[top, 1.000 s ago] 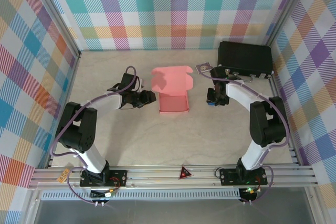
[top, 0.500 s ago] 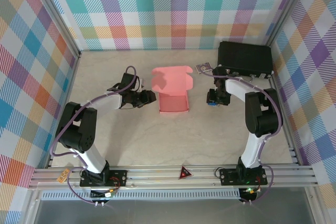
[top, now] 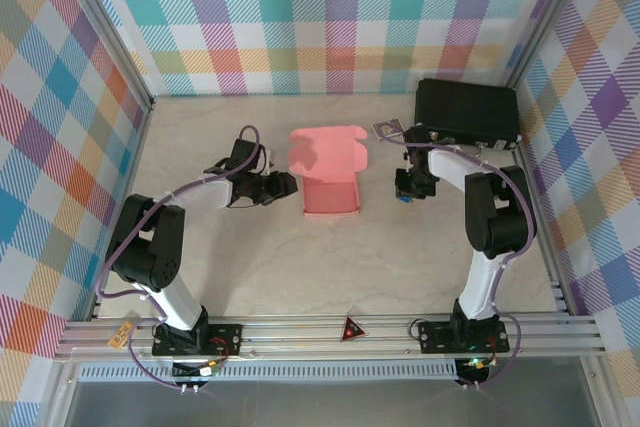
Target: Fold the paper box
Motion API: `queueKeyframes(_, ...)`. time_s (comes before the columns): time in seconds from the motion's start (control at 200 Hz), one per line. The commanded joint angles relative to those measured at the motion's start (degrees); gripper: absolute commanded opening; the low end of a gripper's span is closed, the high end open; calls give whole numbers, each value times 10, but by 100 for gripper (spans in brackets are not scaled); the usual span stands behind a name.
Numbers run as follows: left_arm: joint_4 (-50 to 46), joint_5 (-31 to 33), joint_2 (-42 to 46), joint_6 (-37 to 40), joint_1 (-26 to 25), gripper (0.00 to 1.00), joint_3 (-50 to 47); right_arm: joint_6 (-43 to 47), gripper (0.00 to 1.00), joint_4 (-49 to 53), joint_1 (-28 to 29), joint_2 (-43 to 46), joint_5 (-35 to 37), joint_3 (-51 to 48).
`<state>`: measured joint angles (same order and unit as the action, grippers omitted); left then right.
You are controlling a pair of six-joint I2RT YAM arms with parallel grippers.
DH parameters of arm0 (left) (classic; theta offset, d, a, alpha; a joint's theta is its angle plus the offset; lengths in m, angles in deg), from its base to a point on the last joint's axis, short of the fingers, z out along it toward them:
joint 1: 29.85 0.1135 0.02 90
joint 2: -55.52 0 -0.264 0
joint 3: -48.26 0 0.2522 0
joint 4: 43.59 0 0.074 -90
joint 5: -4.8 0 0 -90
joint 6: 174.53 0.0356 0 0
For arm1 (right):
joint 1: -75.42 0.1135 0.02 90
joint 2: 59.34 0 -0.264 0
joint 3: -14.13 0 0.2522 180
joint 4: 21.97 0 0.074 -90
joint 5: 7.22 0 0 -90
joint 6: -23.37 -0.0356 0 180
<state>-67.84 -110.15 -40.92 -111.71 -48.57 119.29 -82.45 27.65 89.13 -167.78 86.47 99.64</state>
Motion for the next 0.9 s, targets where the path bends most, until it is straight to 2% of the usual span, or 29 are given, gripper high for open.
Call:
queueKeyframes(0.0, -7, -4, 9, 8, -6, 46, 15, -5, 22, 14, -1, 13, 8, -29)
queueKeyframes(0.12, -7, -5, 6, 6, -6, 46, 15, -11, 16, 12, -1, 42, 12, -44)
queueKeyframes(0.605, -9, -5, 13, 6, -6, 45, 14, -17, 4, 20, -1, 98, 19, -51)
queueKeyframes(0.895, -10, 2, 24, 6, -6, 45, 16, -6, 0, 19, 0, 196, -38, -38)
